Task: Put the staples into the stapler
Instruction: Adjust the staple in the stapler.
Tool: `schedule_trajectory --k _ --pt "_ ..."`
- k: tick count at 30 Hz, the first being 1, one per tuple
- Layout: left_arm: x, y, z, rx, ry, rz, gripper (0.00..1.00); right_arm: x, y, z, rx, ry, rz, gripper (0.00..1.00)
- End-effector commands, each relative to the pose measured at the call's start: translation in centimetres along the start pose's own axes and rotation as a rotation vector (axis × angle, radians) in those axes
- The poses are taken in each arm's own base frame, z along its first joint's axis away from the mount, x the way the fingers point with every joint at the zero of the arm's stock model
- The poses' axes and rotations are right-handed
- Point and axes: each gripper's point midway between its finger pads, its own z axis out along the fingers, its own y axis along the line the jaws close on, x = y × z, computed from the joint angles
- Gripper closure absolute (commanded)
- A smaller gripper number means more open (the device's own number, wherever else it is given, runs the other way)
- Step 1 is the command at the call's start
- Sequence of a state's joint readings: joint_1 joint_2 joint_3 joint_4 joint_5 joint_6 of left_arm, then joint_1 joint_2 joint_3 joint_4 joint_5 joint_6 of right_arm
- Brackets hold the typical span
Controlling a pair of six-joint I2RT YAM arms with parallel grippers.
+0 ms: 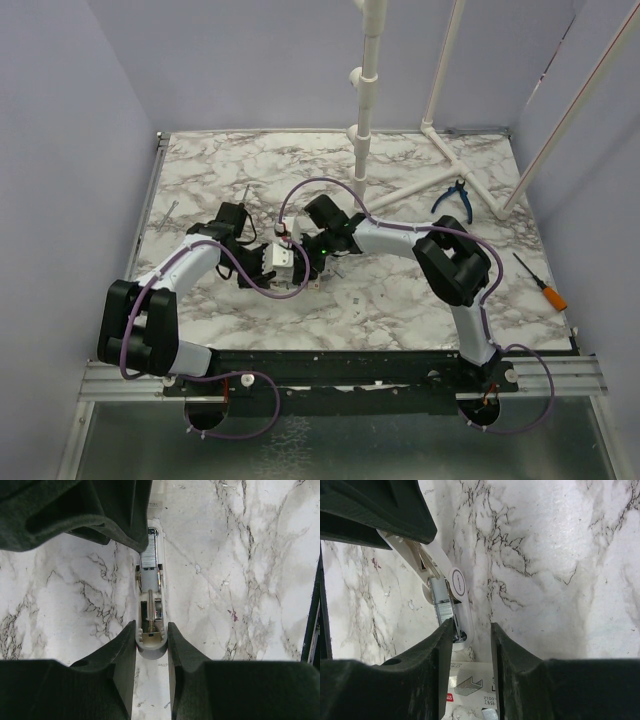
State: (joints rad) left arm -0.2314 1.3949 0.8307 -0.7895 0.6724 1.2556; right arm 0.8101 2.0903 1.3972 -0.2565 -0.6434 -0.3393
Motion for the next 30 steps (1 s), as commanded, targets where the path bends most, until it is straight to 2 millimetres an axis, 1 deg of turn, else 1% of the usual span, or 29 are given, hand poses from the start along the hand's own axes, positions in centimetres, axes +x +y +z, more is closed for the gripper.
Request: schedule_trajectory --k 1,9,13,16,22,30 --pt "0.5 0.4 -0.6 0.001 0.039 0.0 1.0 5.7 -0.6 -0.6 0.026 0.18 0.053 0.65" --pt "0.0 1.1 -0.7 -0.006 0.031 -0.005 1.0 6.8 -0.8 -0.7 0.042 0.226 0.032 0.66" --pt "0.2 1.1 -0.7 -0.004 0.042 -0.006 1.0 7.3 -1.1 -1.1 0.056 0.252 0.001 0.66" --pt "0.4 1.1 -0.6 -0.003 0.045 -0.006 1.0 7.5 -0.9 -1.3 0.042 0.268 -0.022 0.66" --pt "0.4 1.2 -0.6 -0.006 0.051 -0.003 1.0 7.8 -0.8 -1.7 0.016 0.298 -0.064 0.66" --pt "0.2 1.5 -0.7 -0.009 0.046 -0.004 1.0 7.9 -0.2 -1.7 -0.026 0.319 -0.069 0.66"
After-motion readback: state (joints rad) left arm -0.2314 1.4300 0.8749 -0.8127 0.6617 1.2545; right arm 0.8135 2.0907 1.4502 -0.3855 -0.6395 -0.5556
